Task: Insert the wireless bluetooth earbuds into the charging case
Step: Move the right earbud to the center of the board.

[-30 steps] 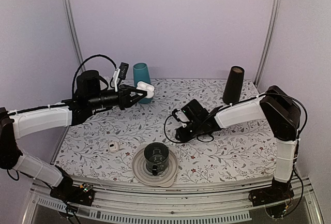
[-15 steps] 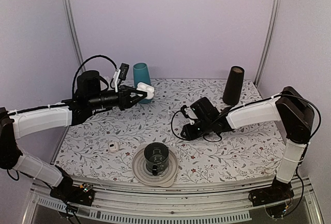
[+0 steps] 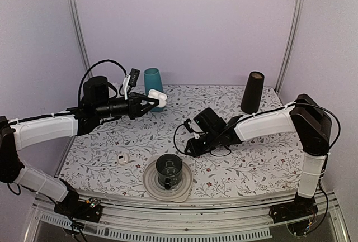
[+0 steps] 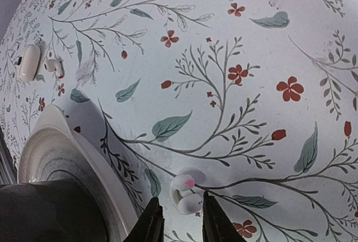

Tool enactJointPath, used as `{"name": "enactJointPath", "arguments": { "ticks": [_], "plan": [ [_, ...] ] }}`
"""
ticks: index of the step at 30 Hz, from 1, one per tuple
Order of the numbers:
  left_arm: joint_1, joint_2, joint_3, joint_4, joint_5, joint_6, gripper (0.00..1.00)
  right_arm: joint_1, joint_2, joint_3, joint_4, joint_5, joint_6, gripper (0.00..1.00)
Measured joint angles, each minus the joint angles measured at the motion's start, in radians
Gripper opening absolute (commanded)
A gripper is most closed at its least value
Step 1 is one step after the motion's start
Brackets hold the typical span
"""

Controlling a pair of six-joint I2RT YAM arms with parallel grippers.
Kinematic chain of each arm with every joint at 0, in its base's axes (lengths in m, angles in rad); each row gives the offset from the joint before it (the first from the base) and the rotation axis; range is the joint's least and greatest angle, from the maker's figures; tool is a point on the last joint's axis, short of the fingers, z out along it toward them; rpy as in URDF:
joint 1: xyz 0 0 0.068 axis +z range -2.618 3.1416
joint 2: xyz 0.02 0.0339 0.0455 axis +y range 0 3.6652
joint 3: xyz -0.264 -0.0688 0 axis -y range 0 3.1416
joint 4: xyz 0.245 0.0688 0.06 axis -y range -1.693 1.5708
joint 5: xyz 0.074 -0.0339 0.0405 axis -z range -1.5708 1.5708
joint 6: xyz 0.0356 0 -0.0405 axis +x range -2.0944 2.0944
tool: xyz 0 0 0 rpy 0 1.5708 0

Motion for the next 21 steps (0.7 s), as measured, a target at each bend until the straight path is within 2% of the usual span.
{"name": "enactJointPath", "arguments": {
  "ticks": [14,19,21],
  "plan": [
    [0.000,-0.016,0.000,-0.002,-0.001,0.002,0.00,0.035,0.082,0.088,-0.097,0.098,0.097,0.26],
    [0.000,-0.019,0.000,-0.003,-0.002,0.008,0.00,0.052,0.096,0.107,-0.134,0.134,0.108,0.20],
    [0.001,-0.021,0.000,-0.003,-0.002,0.010,0.00,0.053,0.096,0.107,-0.142,0.148,0.113,0.15]
  ]
}}
